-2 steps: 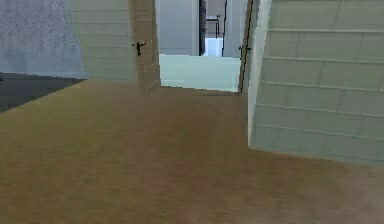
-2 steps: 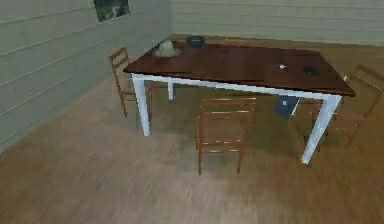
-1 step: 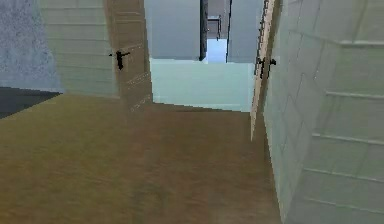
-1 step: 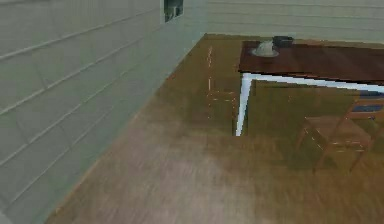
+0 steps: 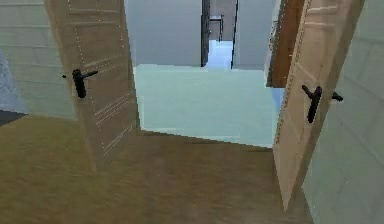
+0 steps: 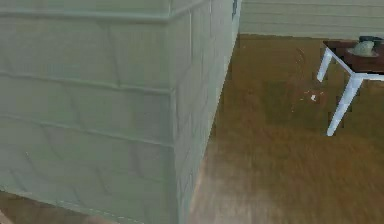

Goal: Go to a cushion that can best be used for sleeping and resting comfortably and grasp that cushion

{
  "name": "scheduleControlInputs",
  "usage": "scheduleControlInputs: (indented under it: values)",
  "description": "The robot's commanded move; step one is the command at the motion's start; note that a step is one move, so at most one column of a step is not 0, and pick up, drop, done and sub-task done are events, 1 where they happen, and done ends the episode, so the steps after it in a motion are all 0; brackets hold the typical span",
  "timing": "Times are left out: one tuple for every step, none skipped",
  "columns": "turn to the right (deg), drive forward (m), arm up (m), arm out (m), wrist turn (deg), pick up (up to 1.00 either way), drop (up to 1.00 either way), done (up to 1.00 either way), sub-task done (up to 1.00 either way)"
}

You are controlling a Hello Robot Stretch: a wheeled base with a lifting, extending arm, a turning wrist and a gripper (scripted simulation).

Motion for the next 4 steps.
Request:
scheduleControlInputs:
  values:
    - [0.0, 1.0, 0.0, 0.0, 0.0, 0.0, 0.0, 0.0, 0.0]
    - [9.0, 0.0, 0.0, 0.0, 0.0, 0.0, 0.0, 0.0, 0.0]
    - [0.0, 0.05, 0.0, 0.0, 0.0, 0.0, 0.0, 0.0, 0.0]
    - [12.0, 0.0, 0.0, 0.0, 0.0, 0.0, 0.0, 0.0, 0.0]
